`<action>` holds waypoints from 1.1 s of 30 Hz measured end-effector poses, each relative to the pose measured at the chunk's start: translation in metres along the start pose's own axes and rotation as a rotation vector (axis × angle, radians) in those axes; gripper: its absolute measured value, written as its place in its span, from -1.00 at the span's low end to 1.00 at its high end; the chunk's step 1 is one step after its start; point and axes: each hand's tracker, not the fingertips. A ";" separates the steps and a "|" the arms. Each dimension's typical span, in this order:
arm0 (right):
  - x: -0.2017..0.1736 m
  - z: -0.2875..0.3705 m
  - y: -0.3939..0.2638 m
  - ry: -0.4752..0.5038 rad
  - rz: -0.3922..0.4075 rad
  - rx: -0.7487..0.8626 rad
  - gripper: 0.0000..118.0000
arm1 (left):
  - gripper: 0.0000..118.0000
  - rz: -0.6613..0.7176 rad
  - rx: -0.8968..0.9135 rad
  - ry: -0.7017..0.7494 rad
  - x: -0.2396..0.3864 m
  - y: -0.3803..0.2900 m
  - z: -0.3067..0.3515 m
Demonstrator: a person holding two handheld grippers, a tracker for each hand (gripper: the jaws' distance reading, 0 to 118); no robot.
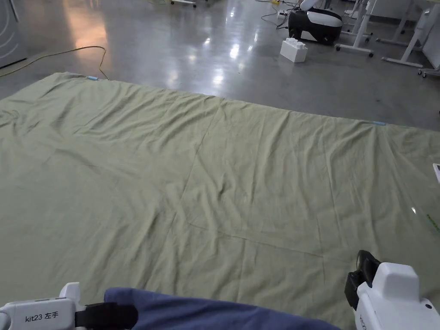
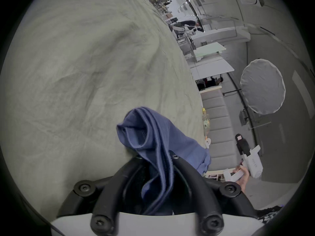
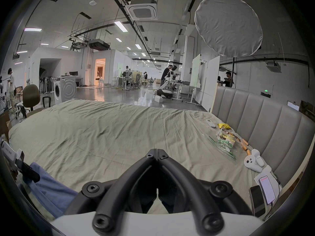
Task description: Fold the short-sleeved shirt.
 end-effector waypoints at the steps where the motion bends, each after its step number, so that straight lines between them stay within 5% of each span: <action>1: 0.000 0.000 0.000 -0.001 0.000 -0.004 -0.99 | -0.75 0.009 0.001 0.008 0.001 0.000 0.002; 19: -0.001 -0.004 0.004 0.029 0.018 0.006 -0.99 | -0.86 -0.249 0.101 0.291 0.089 0.033 0.080; 27: -0.002 -0.007 0.005 0.050 0.012 0.015 -0.99 | -0.86 -0.203 0.141 0.490 0.110 0.039 0.130; 33: -0.005 -0.014 0.003 0.071 0.000 0.009 -0.99 | -0.86 -0.195 0.134 0.413 0.142 0.020 0.107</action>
